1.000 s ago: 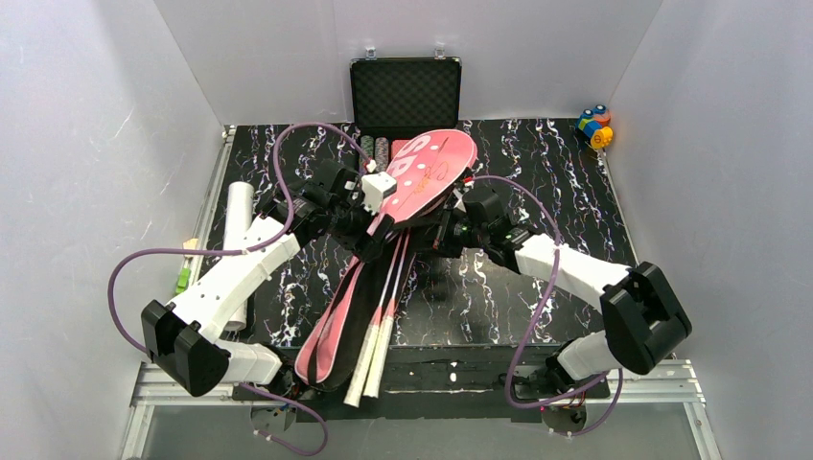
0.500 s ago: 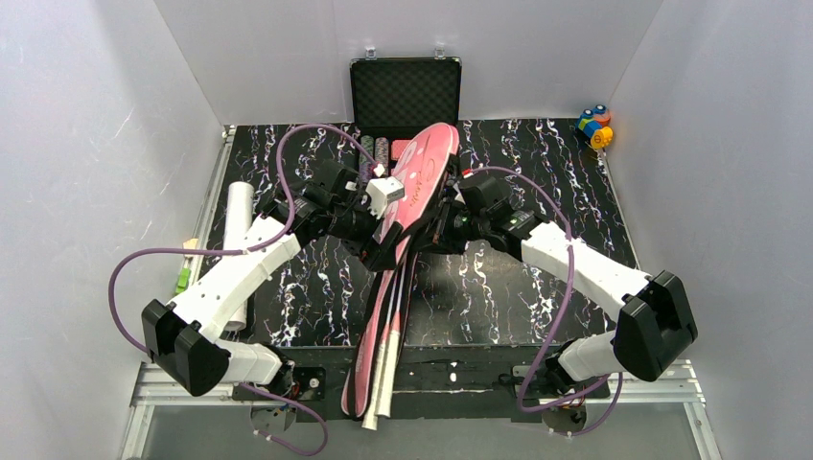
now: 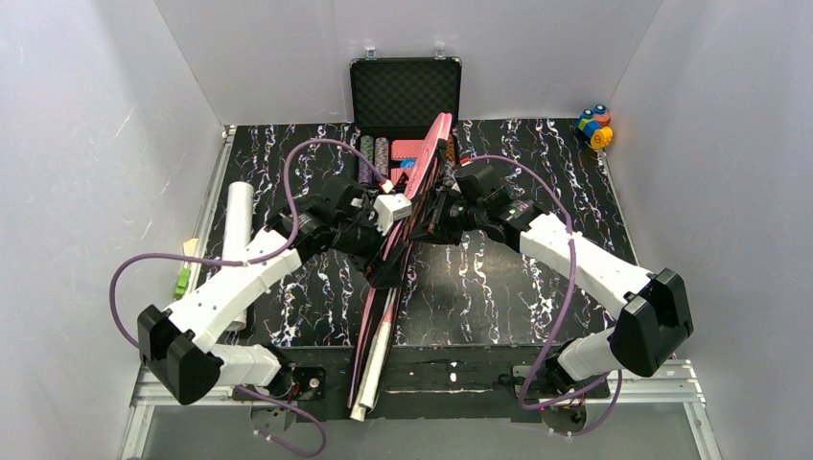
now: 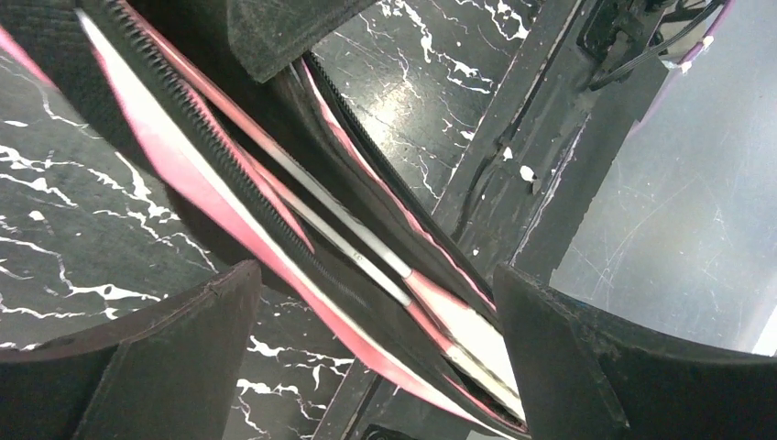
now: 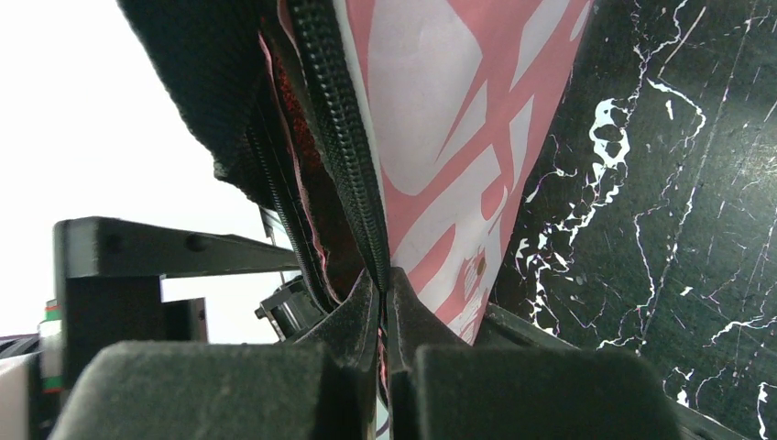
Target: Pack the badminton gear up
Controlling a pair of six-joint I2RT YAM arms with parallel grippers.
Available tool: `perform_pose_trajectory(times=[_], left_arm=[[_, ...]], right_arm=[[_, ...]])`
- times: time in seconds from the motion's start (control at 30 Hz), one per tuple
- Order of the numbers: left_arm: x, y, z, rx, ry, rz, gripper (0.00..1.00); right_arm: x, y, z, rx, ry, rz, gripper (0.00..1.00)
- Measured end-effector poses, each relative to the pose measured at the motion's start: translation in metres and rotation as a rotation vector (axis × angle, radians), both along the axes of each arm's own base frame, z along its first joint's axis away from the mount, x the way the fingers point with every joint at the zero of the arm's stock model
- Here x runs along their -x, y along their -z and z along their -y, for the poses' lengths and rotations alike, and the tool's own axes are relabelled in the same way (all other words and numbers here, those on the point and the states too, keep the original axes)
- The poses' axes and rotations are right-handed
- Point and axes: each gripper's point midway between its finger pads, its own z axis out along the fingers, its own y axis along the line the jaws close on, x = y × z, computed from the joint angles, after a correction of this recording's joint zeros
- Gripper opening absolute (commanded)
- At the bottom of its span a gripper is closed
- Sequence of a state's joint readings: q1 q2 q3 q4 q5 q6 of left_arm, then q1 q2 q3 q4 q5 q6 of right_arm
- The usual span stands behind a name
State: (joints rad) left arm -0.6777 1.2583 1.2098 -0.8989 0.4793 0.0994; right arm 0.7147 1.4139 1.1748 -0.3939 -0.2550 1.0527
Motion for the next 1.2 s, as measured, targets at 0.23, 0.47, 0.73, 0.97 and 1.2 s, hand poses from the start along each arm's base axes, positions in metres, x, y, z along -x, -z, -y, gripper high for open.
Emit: perform_pose_trajectory(times=[0.23,0.47,0.73,0.97,1.2], left_arm=[[0.001,0.030,0.013,-0.035,-0.008,-0.086,0.98],[0.006,0.031,0.026,-0.032,0.008,-0.100,0.98],[0.017,0.038,0.029,-0.063,0.048,-0.050,0.85],[-0.001,0.047,0.012,-0.153,0.006,0.087,0.10],[-0.009,0.050,-0.002,-0.212,-0.020,0.145,0.00]], right_arm=[[0.001,0.001,-0.001,0.006,0.001,0.005,0.01],[0.002,0.001,-0.003,0.010,0.004,0.005,0.01],[0.004,0.001,-0.005,0.001,0.035,-0.027,0.01],[0.003,-0.002,-0.007,-0.019,0.058,-0.050,0.10],[0.006,-0.010,0.003,-0.026,0.063,-0.033,0.40]])
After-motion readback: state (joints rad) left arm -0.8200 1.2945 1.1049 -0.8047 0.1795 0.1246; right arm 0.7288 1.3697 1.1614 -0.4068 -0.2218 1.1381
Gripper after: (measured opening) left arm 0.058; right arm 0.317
